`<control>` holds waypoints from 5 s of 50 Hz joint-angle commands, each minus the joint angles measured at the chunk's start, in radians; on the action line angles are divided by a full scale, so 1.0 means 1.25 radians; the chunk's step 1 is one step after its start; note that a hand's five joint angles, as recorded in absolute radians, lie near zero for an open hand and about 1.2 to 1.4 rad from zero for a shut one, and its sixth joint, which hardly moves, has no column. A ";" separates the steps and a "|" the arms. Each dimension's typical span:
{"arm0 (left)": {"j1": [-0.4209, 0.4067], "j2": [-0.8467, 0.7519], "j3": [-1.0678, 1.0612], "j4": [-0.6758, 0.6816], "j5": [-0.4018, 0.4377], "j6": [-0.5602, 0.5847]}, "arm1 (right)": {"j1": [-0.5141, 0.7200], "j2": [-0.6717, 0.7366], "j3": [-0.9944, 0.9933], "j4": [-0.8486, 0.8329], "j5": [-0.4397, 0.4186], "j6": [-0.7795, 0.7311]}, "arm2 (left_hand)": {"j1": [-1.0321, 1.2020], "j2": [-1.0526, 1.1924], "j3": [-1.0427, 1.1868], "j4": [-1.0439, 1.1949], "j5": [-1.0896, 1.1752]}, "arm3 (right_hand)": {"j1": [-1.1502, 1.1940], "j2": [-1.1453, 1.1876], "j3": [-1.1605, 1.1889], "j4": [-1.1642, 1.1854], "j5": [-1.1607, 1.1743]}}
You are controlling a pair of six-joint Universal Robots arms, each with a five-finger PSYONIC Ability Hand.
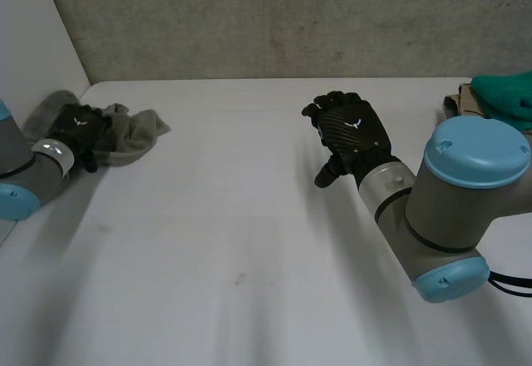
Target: Fold the laundry.
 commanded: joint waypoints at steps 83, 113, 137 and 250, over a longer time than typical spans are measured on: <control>-0.346 0.707 -0.425 -0.034 -0.069 -0.221 | -0.244 -0.002 -0.092 0.376 -0.400 0.113 | 0.850 0.858 0.863 0.858 0.856 | -0.143 -0.028 -0.025 -0.029 -0.039; -0.294 0.569 -0.675 0.076 -0.122 -0.203 | -0.153 -0.157 0.151 0.380 -0.176 -0.010 | 0.850 0.858 0.863 0.858 0.856 | -0.134 -0.019 -0.016 -0.019 -0.030; -0.230 0.500 -0.259 0.346 -0.130 -0.229 | -0.095 0.012 -0.380 0.150 -0.004 -0.007 | 0.850 0.858 0.863 0.858 0.856 | 0.834 0.949 0.952 0.949 0.939; -0.047 0.776 -0.538 -0.259 0.052 -0.230 | -0.223 -0.193 -0.271 0.679 -0.082 -0.503 | 0.850 0.858 0.863 0.858 0.856 | 0.834 0.949 0.952 0.949 0.939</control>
